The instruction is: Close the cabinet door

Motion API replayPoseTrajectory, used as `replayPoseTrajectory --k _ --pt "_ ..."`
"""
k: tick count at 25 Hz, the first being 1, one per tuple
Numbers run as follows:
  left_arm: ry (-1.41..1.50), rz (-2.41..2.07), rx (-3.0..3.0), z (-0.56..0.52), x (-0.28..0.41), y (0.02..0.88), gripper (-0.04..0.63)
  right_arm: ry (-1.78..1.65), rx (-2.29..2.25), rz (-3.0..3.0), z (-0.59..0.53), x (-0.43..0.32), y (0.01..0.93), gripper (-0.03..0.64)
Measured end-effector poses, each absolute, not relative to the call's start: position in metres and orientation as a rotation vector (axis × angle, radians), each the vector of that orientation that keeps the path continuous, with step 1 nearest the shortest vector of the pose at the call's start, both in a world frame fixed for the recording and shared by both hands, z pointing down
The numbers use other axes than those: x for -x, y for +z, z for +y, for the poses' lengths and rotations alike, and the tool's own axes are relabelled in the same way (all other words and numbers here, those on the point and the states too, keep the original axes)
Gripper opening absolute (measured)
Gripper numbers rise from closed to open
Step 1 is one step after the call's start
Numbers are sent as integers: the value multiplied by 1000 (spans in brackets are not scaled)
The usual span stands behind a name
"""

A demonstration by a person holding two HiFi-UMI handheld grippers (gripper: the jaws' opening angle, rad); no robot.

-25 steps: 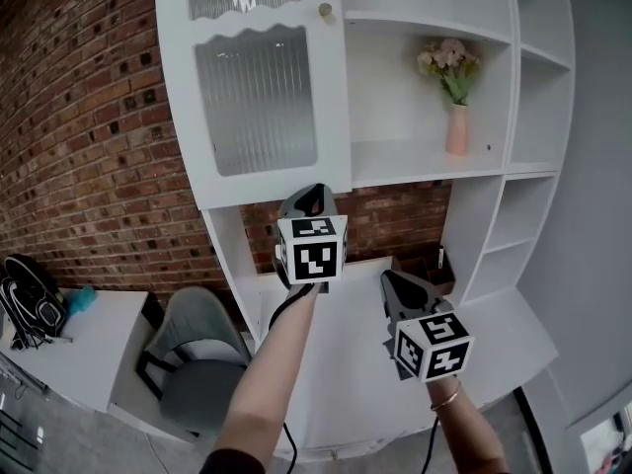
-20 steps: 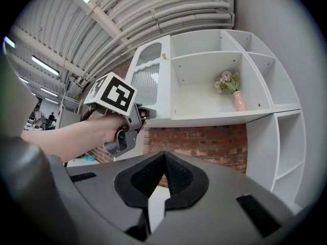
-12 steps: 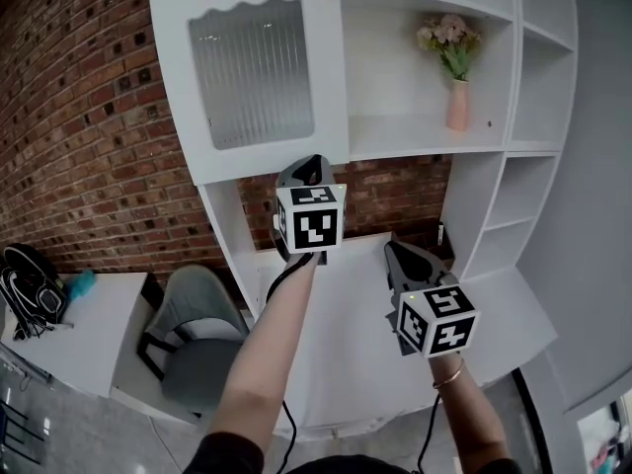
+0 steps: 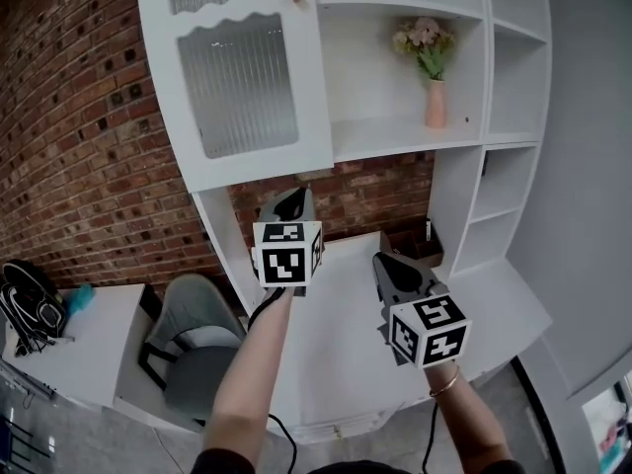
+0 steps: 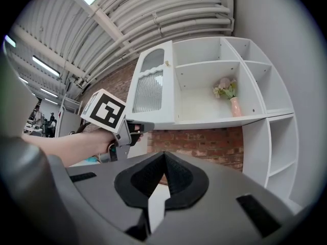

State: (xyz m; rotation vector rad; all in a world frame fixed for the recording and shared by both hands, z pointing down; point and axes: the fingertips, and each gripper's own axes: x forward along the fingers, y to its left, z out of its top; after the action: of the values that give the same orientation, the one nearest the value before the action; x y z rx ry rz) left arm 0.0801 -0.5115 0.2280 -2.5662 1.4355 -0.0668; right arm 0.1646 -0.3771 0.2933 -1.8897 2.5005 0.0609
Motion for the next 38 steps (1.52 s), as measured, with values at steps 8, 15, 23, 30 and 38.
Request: replayPoseTrajectory --k 8,15,23,30,38 --pt "-75 1471 2575 -452 -35 273 9 1 1870 2534 -358 -152 307 0" --pt "-129 1574 2584 -418 15 327 8 -81 1844 2567 -349 -142 335 1" --pt "-172 1687 2638 -384 56 384 8 -200 1809 2624 -329 -125 381 0" --pt "-227 1752 2661 -348 73 423 8 -325 1805 2632 -313 -124 419 1" --pt "-263 1826 2677 -325 85 459 8 -429 1783 2607 -304 -126 443 0"
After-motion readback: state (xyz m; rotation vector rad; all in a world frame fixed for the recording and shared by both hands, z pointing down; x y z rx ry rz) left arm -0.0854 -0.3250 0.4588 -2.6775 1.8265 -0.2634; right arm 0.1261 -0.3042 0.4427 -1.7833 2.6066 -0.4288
